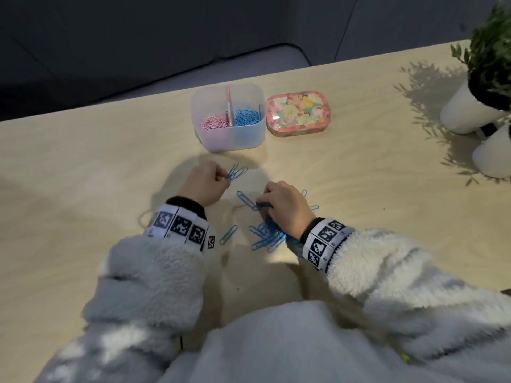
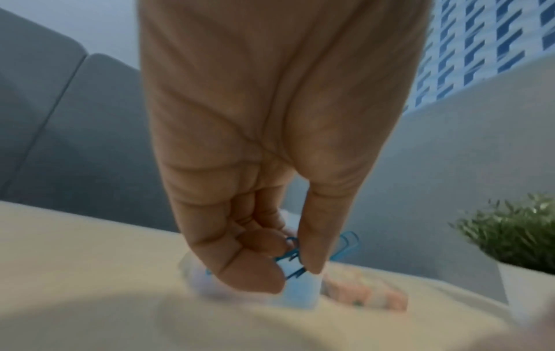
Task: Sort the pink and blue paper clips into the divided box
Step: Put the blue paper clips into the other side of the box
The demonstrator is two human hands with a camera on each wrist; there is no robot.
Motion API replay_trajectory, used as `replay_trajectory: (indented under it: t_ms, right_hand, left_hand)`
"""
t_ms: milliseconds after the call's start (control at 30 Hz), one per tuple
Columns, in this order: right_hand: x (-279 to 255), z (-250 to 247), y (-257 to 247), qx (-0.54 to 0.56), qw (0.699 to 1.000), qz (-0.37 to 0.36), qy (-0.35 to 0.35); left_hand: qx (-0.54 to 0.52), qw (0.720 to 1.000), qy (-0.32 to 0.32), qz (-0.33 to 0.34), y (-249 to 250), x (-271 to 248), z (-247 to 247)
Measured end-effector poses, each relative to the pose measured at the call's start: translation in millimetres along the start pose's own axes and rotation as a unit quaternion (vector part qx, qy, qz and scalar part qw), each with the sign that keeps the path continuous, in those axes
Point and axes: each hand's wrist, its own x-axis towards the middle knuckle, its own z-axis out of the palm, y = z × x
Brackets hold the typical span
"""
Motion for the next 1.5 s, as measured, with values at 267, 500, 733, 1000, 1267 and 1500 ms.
replay_trajectory:
  t_ms: [267,500,733,1000,1267,1500]
  right_hand:
    - [-1,2,-4,-0.055,0.998,0.001,-0.019]
    - [0,3,-9,-0.126,0.992,-0.001,-0.021]
    - [-3,-6,-15,-0.16,0.986,-0.024,-0.048]
    - [6,-8,-6,-0.045,0.998,0.006,-0.041]
    - [62,-84,-10,0.249,0.96,0.037,0.12]
    - [133,-116,-15,0.22,0.95,0.091,0.203]
  left_hand:
    - [0.042,0.996,0.067,0.038,80,74,-38]
    - [0.125,0.989,0.08,0.022,99,100,-28]
    - [0.012,0.991,0.088,0.101,73,91,-36]
    - [0.095,0.988,-0.071,0.097,-12,-8,-6]
    - [0.06,0.99,-0.115,0.059,-51,-46,38]
    - [0.076,0.987,-0.123,0.071,-49,-42,38]
